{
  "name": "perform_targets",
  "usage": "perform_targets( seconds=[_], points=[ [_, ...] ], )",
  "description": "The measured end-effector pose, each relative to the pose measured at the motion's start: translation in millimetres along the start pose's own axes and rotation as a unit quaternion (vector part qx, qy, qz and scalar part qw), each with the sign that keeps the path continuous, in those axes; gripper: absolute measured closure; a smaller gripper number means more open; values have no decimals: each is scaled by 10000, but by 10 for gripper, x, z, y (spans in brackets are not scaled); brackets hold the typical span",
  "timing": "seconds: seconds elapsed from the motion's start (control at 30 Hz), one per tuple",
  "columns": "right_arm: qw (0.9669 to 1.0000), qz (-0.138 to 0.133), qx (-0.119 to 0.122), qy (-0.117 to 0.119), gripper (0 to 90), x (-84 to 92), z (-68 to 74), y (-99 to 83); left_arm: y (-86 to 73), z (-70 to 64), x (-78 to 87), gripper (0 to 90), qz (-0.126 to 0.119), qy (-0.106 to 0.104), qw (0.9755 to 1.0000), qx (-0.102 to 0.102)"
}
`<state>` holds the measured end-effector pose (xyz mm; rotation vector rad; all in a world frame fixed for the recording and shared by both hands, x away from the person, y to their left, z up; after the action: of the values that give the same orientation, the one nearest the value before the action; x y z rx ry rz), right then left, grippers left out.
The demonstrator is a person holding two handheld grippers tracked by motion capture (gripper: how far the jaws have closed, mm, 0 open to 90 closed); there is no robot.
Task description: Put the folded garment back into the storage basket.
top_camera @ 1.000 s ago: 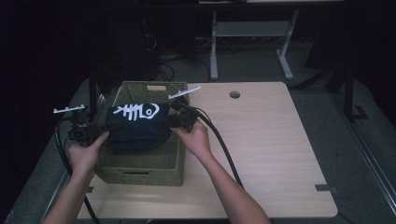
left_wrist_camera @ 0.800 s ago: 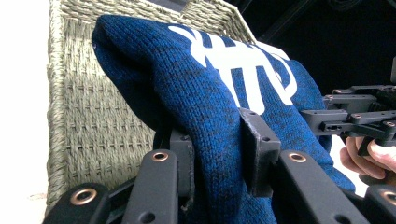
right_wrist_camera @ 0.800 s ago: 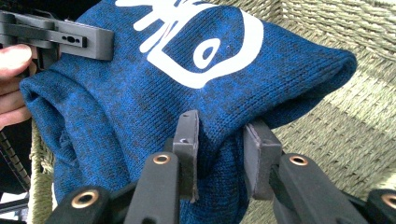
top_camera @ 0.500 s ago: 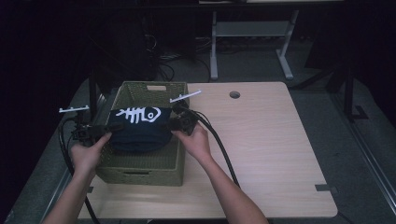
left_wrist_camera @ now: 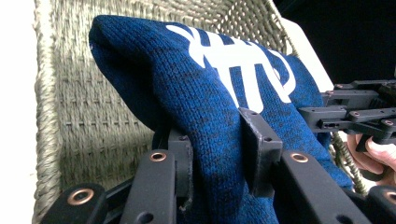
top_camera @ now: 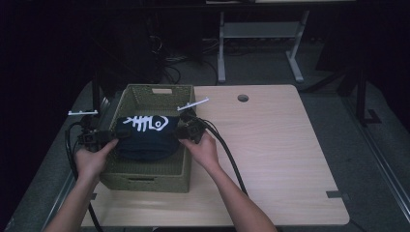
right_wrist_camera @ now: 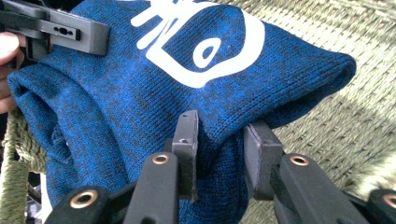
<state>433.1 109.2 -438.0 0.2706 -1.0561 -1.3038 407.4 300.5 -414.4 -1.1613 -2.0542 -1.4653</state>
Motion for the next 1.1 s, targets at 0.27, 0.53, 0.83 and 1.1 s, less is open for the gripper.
perform_targets(
  seconds=[0.27, 0.53, 0.83, 1.1],
  points=[
    [10000, 17, 7, 25, 687, -39, -32, -12, -22, 32, -37, 673, 172, 93, 9998, 6],
    [10000, 23, 40, -23, 679, -13, -2, -27, -1, 7, -48, 669, 163, 169, 9997, -50],
    [9998, -39, 123, -182, 613, 60, 10, -17, 24, 51, -95, 573, 56, 578, 9980, -264],
    [9970, -90, 308, -711, 525, 169, 41, 4, 49, 94, -68, 531, -22, 764, 9964, -367]
  ],
)
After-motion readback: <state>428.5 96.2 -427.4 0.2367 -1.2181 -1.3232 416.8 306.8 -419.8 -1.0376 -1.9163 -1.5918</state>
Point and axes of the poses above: each handheld gripper's, and its own axes: x roughly backward along the jaws, y roughly out of its top, z roughly to its left, the point moved 9 cm from there along -x, roughly forward along the jaws, and after that the axes turned 12 degrees about y, right-handed, at the moved point
